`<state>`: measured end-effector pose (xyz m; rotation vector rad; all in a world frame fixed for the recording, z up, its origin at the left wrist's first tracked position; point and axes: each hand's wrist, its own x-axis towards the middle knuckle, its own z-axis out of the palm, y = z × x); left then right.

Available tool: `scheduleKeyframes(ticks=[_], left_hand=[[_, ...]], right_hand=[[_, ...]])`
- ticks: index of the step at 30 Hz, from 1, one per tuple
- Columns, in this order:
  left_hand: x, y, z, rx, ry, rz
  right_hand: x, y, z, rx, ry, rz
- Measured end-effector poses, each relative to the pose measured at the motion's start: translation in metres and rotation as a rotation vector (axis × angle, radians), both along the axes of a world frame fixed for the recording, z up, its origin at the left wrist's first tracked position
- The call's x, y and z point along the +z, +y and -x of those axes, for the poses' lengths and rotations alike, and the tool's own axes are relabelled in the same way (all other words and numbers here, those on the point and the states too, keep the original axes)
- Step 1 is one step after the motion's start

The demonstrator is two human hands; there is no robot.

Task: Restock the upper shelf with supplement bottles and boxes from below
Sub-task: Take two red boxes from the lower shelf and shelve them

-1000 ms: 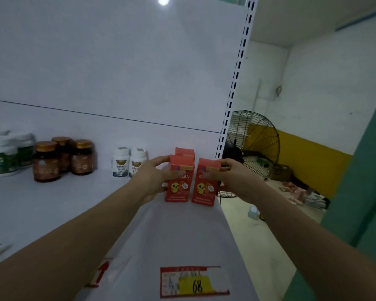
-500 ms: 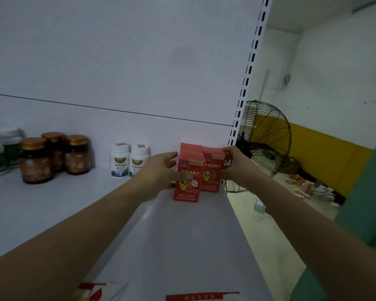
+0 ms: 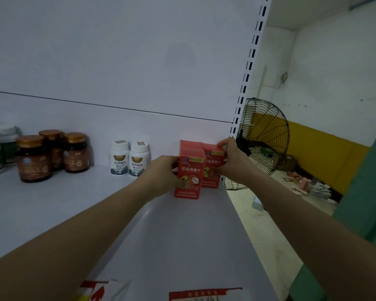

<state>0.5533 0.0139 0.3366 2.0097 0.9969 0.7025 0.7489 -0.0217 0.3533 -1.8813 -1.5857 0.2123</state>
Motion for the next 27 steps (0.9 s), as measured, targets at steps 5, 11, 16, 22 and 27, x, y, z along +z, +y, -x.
scheduleKeyframes(ticks=[5, 11, 16, 22, 27], left_hand=[[0.001, 0.0, 0.0, 0.014, 0.017, 0.031], [-0.002, -0.003, -0.004, 0.079, 0.315, -0.101], [0.007, -0.016, 0.016, 0.128, 0.61, -0.261], [0.025, -0.036, 0.066, 0.163, 0.742, -0.382], [0.038, -0.069, 0.12, 0.133, 0.741, -0.423]], right_hand=[[0.001, 0.0, 0.002, -0.018, -0.022, 0.015], [0.001, 0.003, 0.005, -0.043, -0.074, 0.02], [0.02, -0.019, 0.015, -0.07, -0.321, 0.14], [0.046, -0.063, 0.06, -0.134, -0.49, 0.214], [0.058, -0.118, 0.127, -0.147, -0.528, 0.261]])
